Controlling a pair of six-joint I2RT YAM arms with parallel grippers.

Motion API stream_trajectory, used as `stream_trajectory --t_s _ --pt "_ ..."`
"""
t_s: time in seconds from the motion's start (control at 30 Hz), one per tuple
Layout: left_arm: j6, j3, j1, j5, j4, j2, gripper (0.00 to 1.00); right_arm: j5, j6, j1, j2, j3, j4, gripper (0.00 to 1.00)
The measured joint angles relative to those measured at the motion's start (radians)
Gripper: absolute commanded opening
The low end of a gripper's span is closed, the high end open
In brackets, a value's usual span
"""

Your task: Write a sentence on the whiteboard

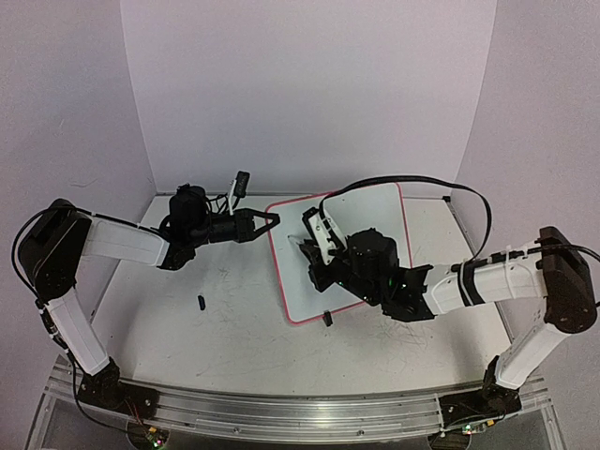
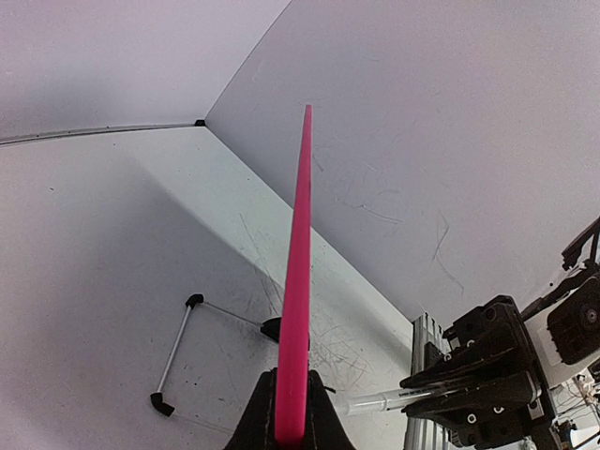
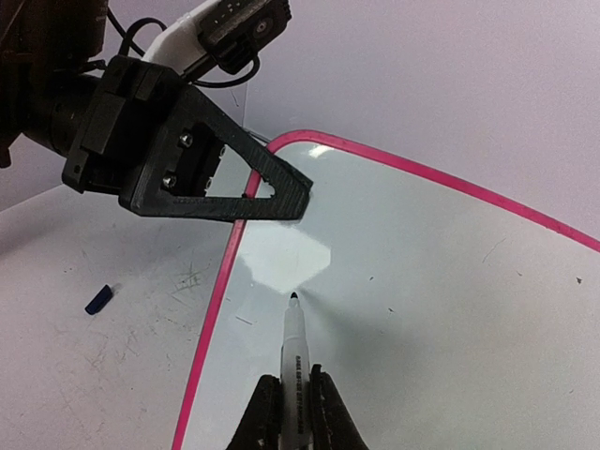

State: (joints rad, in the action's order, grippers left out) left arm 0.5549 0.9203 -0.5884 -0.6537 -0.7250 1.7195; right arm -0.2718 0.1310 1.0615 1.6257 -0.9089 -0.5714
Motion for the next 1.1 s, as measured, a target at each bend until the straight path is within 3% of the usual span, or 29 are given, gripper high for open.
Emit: stream_trajectory --t_s 1.1 --pt "-0.002 0.0 -0.002 0.001 0.002 -0.002 0.0 -0.029 0.004 0.0 0.041 -0.035 -0.014 0.0"
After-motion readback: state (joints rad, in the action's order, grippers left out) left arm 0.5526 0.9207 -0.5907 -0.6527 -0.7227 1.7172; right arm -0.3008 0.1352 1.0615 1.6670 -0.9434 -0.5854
